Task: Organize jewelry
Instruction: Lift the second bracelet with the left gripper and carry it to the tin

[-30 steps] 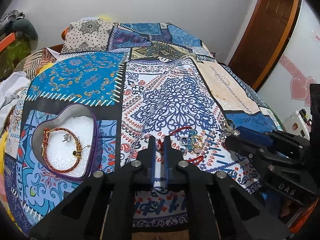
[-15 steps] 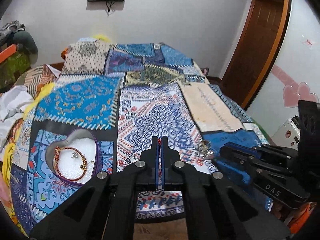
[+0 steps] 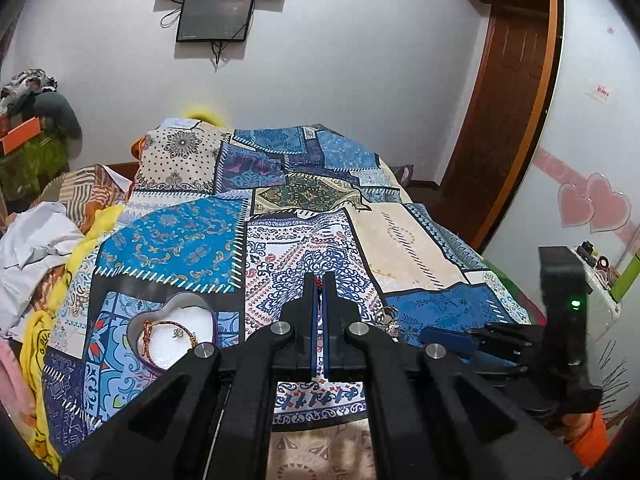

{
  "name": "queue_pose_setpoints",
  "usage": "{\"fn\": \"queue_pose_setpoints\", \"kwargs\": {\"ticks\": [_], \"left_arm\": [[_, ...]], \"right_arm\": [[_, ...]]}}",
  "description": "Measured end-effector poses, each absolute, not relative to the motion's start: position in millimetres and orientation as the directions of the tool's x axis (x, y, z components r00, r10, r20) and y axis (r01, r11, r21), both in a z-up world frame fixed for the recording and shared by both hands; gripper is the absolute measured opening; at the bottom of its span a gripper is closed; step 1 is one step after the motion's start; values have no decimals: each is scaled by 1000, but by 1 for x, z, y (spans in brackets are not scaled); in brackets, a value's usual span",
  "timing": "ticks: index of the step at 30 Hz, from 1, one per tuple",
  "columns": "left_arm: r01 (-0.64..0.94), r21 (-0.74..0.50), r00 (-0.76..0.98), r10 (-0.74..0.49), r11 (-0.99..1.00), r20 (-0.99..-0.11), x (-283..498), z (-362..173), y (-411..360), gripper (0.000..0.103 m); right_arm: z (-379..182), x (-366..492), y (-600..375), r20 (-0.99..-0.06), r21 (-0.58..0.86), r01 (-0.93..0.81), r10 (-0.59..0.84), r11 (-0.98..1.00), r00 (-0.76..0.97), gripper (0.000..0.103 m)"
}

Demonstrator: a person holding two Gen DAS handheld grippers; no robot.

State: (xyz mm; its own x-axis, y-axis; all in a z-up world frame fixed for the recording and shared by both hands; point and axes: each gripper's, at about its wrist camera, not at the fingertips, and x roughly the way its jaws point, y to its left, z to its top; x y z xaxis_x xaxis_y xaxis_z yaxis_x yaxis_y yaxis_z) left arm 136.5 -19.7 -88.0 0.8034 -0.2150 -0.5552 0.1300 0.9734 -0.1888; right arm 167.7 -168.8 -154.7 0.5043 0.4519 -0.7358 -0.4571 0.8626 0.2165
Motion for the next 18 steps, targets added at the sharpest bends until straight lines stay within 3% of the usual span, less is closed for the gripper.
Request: {"fn": "queue_pose_setpoints", "kwargs": {"ticks": [16, 18], "left_arm": [[110, -236, 782, -230, 966, -579, 145, -112, -2, 0], [113, -239, 782, -234, 965, -578, 146, -112, -3, 0]], "right_arm": [[-169, 188, -147, -761, 158, -463, 407, 872, 505, 31], [-169, 187, -149, -758, 160, -454, 404, 876, 512, 27]]}}
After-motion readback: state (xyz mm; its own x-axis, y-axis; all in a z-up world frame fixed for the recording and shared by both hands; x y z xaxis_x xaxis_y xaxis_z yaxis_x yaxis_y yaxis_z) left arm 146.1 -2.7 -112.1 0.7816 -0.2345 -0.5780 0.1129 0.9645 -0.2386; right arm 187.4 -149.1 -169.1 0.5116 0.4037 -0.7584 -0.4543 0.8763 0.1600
